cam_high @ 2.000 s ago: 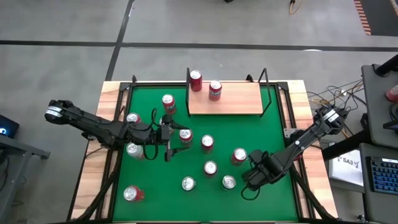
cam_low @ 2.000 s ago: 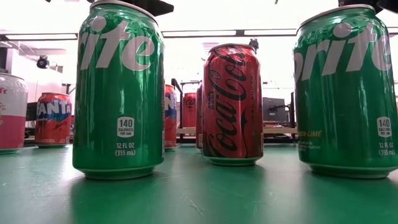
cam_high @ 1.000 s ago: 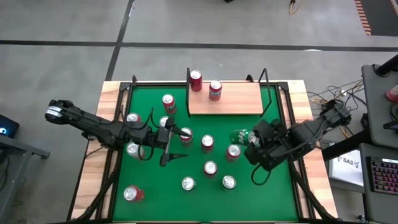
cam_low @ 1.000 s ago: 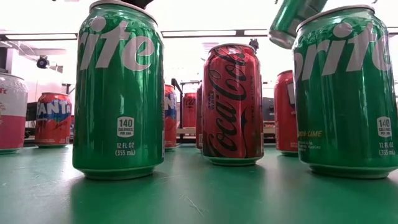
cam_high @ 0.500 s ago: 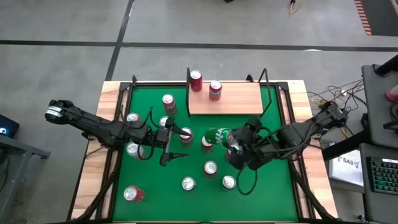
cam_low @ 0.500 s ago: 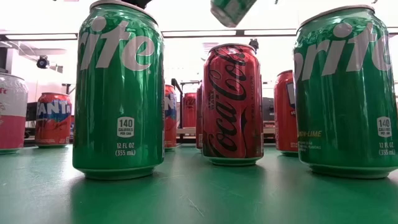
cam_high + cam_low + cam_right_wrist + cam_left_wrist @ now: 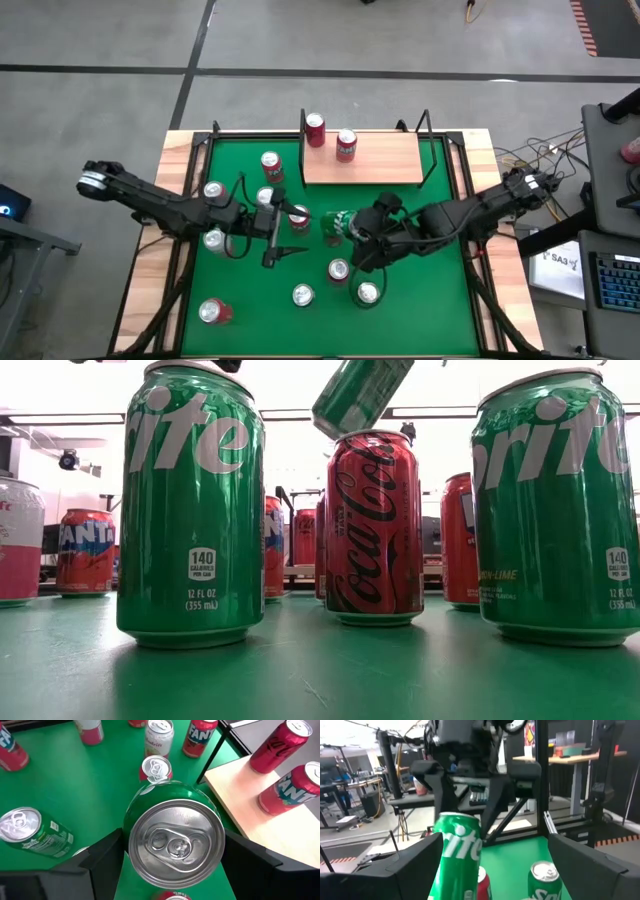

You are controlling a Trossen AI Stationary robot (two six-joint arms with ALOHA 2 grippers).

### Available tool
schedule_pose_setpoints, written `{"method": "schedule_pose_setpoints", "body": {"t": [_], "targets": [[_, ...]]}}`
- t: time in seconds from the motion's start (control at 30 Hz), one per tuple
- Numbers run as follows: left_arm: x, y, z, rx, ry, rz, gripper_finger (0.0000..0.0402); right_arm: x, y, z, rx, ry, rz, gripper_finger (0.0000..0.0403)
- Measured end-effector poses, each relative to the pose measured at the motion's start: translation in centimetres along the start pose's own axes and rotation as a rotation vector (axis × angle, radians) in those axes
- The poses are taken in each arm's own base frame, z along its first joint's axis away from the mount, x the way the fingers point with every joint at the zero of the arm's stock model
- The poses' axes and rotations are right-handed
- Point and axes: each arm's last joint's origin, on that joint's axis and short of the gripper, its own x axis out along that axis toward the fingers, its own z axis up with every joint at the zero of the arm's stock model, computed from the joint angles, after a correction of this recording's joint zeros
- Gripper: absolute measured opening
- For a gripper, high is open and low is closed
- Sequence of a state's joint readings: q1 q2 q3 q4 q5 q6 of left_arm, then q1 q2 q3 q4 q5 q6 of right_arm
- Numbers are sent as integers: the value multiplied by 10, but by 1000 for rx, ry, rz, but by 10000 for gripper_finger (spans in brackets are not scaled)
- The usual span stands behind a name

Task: Place canned beverage on shelf
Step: Put the green soda can on the shelf

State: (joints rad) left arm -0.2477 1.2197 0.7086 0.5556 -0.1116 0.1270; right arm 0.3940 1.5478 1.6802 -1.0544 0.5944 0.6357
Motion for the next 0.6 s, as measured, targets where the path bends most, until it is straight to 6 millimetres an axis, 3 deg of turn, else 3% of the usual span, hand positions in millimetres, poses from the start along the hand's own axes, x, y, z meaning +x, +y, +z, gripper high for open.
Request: {"method": "schedule_pose_setpoints", "body": {"t": [0.4,0.6], "targets": [[26,9,-37,31,99,126,345,5,-5,8,26,1,53,274],[41,10,-42,51,134,141,345,8,-10,11,41,8,48,274]]}}
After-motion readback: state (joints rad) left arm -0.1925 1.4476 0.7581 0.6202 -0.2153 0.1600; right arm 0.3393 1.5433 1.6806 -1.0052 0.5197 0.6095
